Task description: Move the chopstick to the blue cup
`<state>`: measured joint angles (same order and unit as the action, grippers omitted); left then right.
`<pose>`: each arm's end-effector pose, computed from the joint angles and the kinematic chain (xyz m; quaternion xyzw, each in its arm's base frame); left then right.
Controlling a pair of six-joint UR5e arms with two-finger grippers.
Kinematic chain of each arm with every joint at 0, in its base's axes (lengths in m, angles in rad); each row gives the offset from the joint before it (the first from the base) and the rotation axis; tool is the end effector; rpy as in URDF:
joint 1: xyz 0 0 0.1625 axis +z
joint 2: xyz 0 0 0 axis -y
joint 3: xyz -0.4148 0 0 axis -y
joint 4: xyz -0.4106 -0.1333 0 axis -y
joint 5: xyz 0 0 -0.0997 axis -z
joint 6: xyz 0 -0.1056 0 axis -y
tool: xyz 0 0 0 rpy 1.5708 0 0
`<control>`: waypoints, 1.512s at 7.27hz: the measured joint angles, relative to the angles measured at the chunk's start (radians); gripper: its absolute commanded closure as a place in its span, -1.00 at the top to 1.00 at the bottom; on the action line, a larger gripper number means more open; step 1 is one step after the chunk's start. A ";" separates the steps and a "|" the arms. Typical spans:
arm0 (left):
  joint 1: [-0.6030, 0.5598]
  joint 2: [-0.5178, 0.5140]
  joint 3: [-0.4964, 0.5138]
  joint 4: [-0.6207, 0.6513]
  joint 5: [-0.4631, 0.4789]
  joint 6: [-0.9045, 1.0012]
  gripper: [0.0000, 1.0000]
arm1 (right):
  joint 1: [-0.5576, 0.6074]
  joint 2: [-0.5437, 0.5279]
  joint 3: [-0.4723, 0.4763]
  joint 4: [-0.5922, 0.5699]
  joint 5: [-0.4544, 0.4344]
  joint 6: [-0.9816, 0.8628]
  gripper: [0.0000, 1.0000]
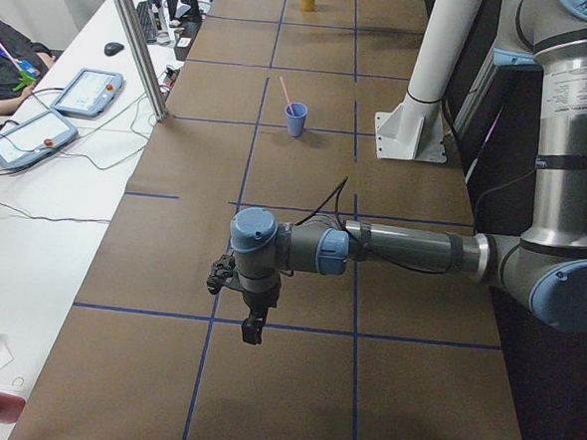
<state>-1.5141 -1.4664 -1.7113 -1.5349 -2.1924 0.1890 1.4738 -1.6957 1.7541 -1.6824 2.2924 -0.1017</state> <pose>-0.0452 -0.4701 0.6460 0.0203 0.3051 0.1167 0.9449 0.0193 -0.4576 0.6346 -0.0241 -0.3530 -0.0834 0.9316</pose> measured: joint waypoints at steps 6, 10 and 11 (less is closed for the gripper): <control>0.000 0.000 -0.001 -0.001 -0.008 0.001 1.00 | 0.006 -0.033 -0.014 0.063 0.012 0.007 1.00; 0.000 0.000 -0.001 0.000 -0.009 0.001 1.00 | 0.006 -0.033 -0.012 0.064 0.016 0.007 1.00; 0.000 0.000 -0.001 0.000 -0.009 0.001 1.00 | 0.007 -0.032 -0.012 0.064 0.016 0.007 1.00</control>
<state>-1.5140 -1.4665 -1.7119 -1.5351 -2.2012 0.1902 1.4803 -1.7279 1.7426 -1.6184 2.3086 -0.0951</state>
